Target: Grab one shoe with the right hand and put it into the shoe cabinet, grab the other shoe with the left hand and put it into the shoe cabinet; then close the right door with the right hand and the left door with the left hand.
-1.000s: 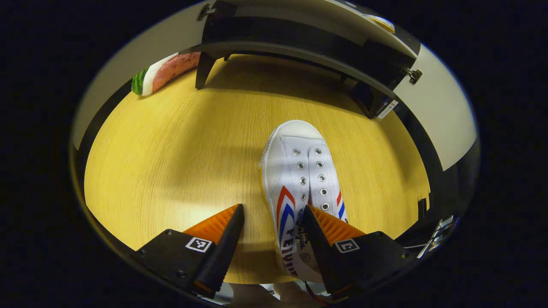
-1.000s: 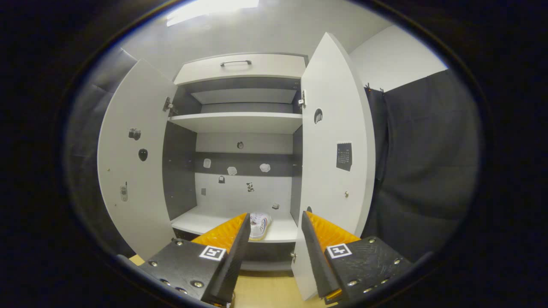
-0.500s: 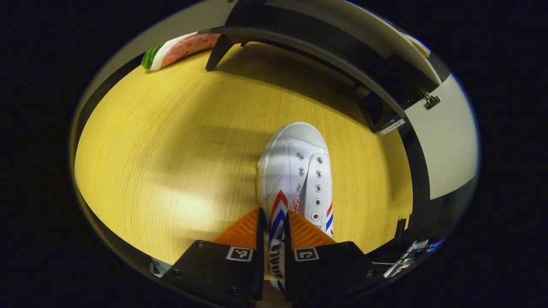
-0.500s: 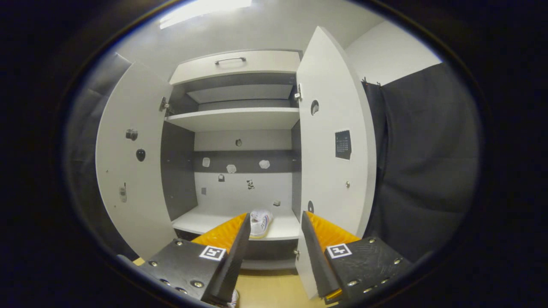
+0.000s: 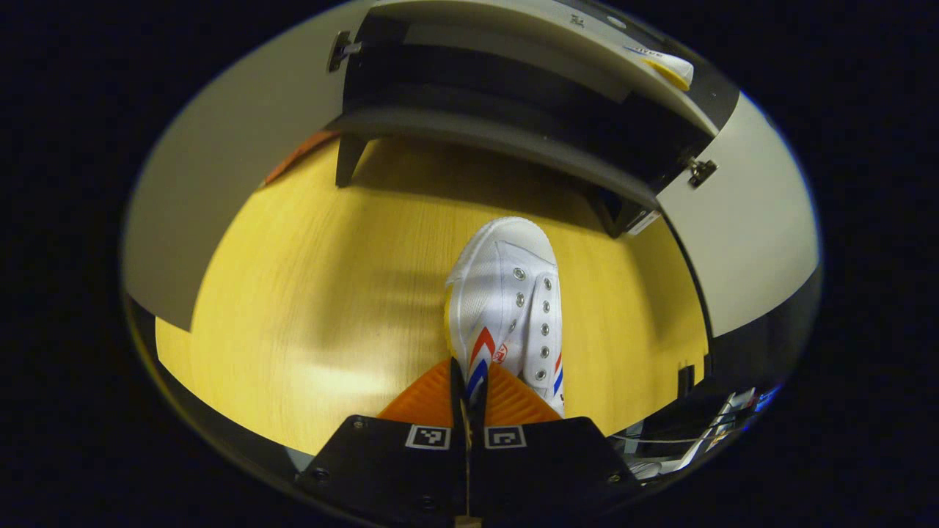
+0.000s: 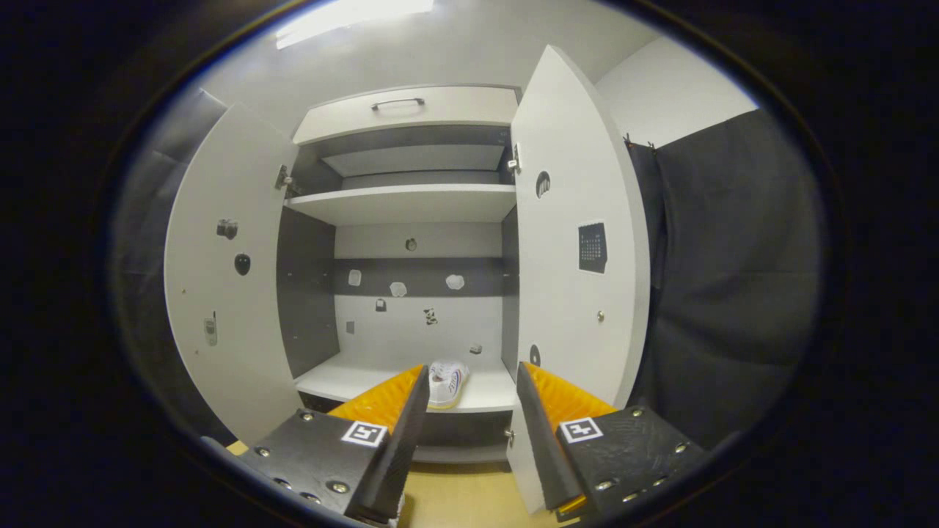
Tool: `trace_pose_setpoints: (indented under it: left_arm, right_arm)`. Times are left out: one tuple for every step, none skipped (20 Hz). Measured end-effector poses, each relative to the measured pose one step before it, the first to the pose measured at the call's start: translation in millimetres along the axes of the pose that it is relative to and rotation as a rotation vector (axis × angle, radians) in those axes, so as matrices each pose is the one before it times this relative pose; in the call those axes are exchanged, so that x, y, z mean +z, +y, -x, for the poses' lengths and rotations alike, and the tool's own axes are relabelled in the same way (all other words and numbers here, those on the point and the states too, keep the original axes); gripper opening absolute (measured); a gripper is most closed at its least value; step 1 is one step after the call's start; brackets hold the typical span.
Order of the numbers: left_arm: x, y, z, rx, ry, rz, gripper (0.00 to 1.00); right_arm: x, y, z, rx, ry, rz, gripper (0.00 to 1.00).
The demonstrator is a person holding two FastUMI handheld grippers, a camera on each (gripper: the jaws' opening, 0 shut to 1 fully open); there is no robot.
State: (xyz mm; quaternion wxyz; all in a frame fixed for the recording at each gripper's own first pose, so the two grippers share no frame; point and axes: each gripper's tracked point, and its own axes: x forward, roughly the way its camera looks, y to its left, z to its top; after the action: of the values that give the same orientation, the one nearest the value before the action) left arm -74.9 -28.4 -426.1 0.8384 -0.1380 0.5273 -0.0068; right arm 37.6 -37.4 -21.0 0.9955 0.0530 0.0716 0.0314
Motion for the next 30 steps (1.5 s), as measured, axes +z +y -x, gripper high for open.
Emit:
trace_pose_setpoints:
  left_arm:
    - [21.59,-6.01,10.59,-0.00820,-0.03823,-0.01023,0.03]
    - [22.70,-7.47,11.06,-0.00943,-0.03979,-0.00728,0.03]
    - [25.10,-7.33,9.50,-0.01212,-0.04695,-0.00710,0.03]
    - [26.86,-6.87,8.15,-0.01270,-0.04904,-0.00964,0.03]
    - [27.21,-6.45,7.57,-0.01126,-0.04712,-0.01008,0.03]
    - [22.41,-4.77,11.13,-0.01243,-0.04847,-0.00743,0.03]
    - [27.58,-8.65,2.20,-0.01534,-0.04909,-0.00556,0.02]
    - [24.65,-7.34,3.71,-0.01797,-0.04198,-0.00379,0.02]
    - [25.59,-7.82,-2.09,-0.01600,-0.03568,-0.00316,0.02]
    - [16.17,-2.06,1.65,-0.01228,-0.03091,-0.00190,0.02]
    - [18.44,-2.93,-4.07,-0.00804,-0.02404,-0.00828,0.02]
    - [9.72,-2.97,-8.98,-0.00018,-0.02010,-0.01535,0.02]
    - [14.43,4.96,-6.95,0.01159,-0.01112,-0.01906,0.02]
    - [13.29,-0.92,-9.18,0.01311,-0.01398,-0.02193,0.02]
    - [9.13,2.32,-11.31,0.01056,-0.01400,-0.02411,0.02]
    - [5.95,1.21,-12.54,0.01222,-0.00443,-0.02621,0.02]
    - [3.84,2.83,-9.77,0.01075,0.00131,-0.02423,0.01]
    - [2.15,1.54,-9.23,0.00784,0.00008,-0.01557,0.02]
    - [0.88,1.02,-8.28,0.00315,0.00431,-0.00599,0.02]
    - [-0.20,0.24,-5.87,0.00282,0.00411,0.00464,0.01]
    - [-1.64,1.44,-4.01,0.00561,0.01351,0.00523,0.02]
    - [4.08,0.77,0.49,-0.00845,-0.02286,0.00912,0.02]
    - [-0.06,-1.15,-1.63,-0.01014,-0.00072,0.00541,0.02]
    - [-3.77,1.50,3.31,-0.00355,0.00851,0.00047,0.01]
    - [1.74,-0.31,0.01,-0.00228,-0.00684,0.01032,0.02]
    - [-1.56,-0.56,0.00,0.00054,0.00310,-0.00262,0.02]
    - [-1.51,0.72,1.40,0.00550,0.00477,-0.00947,0.01]
    - [0.98,-1.05,0.29,0.00541,0.00041,-0.00041,0.02]
    - [-1.79,-0.45,0.70,0.00354,0.00611,0.00509,0.02]
    - [-3.59,-0.35,2.59,0.00127,0.00885,0.01198,0.02]
  right_arm:
    - [-0.99,-0.18,-0.88,0.00020,-0.00124,-0.00289,0.67]
    - [-1.31,0.18,0.30,0.00158,0.00105,-0.00414,0.71]
    - [-1.03,-0.25,-0.60,0.00169,0.00155,-0.00503,0.71]
    - [-0.02,0.15,0.06,0.00216,-0.00002,-0.00562,0.71]
    - [-1.73,-0.37,-0.68,0.00056,-0.00156,-0.00551,0.71]
    - [-0.12,-0.01,0.87,0.00010,-0.00155,-0.00548,0.71]
    - [-0.31,0.35,-0.50,-0.00056,-0.00090,-0.00664,0.71]
    - [-0.20,0.84,-0.06,0.00048,-0.00100,-0.00804,0.71]
    - [0.04,0.87,-0.70,0.00150,-0.00137,-0.01029,0.71]
    - [-0.94,1.17,-0.33,0.00231,0.00020,-0.00905,0.71]
    - [-1.62,1.05,-1.49,0.00173,0.00165,-0.00702,0.67]
    - [-0.67,0.64,-0.27,0.00000,0.00033,-0.00696,0.71]
    - [-1.69,2.18,-0.47,0.00162,0.00210,-0.01143,0.67]
    - [-1.04,2.52,-0.66,0.00227,0.00093,-0.01309,0.67]
    - [-2.04,2.28,-0.04,0.00025,0.00110,-0.01300,0.71]
    - [-1.86,1.41,0.18,0.00144,0.00337,-0.00886,0.71]
    - [-3.42,1.89,1.61,0.00041,0.00463,-0.00689,0.71]
    - [-3.09,0.62,0.34,-0.00178,0.00409,-0.00352,0.71]
    - [-3.03,-0.66,1.60,-0.00536,0.00540,-0.00230,0.71]
    - [-2.13,-1.66,1.20,-0.00810,0.00638,-0.00262,0.71]
    - [-3.19,-2.29,1.23,-0.00926,0.00678,-0.00298,0.71]
    - [-2.27,-3.14,0.36,-0.01238,0.00770,-0.00278,0.71]
    - [-1.48,-3.43,-1.08,-0.01042,0.00451,-0.00531,0.71]
    - [-0.98,-1.78,0.61,-0.00416,0.00672,-0.01147,0.71]
    - [0.24,-0.68,0.33,-0.00011,0.00518,-0.01346,0.71]
    - [-0.76,-0.38,-0.42,0.00244,0.00614,-0.01188,0.71]
    - [0.06,-0.01,-0.59,0.00263,0.00438,-0.00750,0.71]
    - [1.88,0.17,1.76,0.00342,-0.00140,-0.00258,0.71]
    - [1.38,0.24,0.86,0.00459,-0.00329,0.00279,0.71]
    - [1.45,-0.87,1.55,0.00299,-0.00347,0.00494,0.71]
